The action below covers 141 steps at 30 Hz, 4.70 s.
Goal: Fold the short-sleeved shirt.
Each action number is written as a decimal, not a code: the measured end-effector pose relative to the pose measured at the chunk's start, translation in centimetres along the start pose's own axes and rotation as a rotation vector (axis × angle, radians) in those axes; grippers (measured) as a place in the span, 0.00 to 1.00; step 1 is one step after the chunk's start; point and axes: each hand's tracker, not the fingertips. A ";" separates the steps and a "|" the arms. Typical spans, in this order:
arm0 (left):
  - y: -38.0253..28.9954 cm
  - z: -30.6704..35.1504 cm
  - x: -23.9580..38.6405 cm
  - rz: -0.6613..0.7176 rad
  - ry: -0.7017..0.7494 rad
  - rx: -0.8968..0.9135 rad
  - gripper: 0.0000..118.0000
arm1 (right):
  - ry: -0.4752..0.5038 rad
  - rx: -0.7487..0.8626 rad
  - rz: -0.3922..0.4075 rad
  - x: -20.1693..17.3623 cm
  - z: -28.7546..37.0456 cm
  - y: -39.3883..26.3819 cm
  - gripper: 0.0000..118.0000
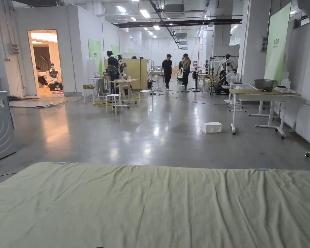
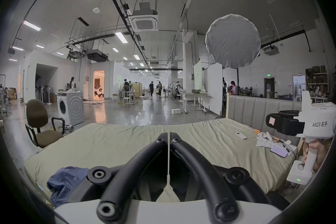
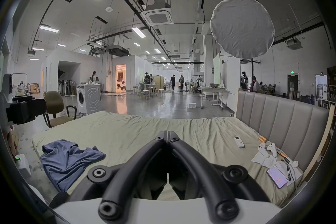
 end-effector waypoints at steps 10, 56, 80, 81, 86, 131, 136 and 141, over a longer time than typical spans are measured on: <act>-3.5 3.4 -9.5 0.008 0.215 -0.256 0.59 | 0.080 -0.139 -0.072 -0.3 0.8 -4.7 0.00; -16.8 -17.6 -33.9 0.555 0.470 -0.653 0.04 | 0.024 -0.567 -0.029 0.4 0.1 -14.0 0.00; -17.2 -28.8 21.8 0.145 -0.668 -0.794 0.04 | -0.263 -0.570 -0.188 9.6 10.6 -16.3 0.00; -18.5 -27.4 24.0 0.151 -0.702 -0.814 0.04 | -0.270 -0.577 -0.191 9.9 10.9 -16.5 0.00; -21.2 -20.7 30.5 0.244 -0.835 -0.932 0.04 | -0.301 -0.601 -0.204 10.6 11.9 -17.3 0.00; -3.5 5.3 -0.5 -0.030 0.112 -0.154 0.00 | 0.047 -0.171 -0.084 2.4 4.0 -5.2 0.00; -3.2 5.4 -0.7 0.007 0.116 -0.155 0.00 | 0.043 -0.181 -0.104 2.5 4.3 -5.3 0.00; -3.3 5.3 -0.3 -0.004 0.096 -0.174 0.00 | 0.038 -0.187 -0.115 2.8 4.4 -5.4 0.00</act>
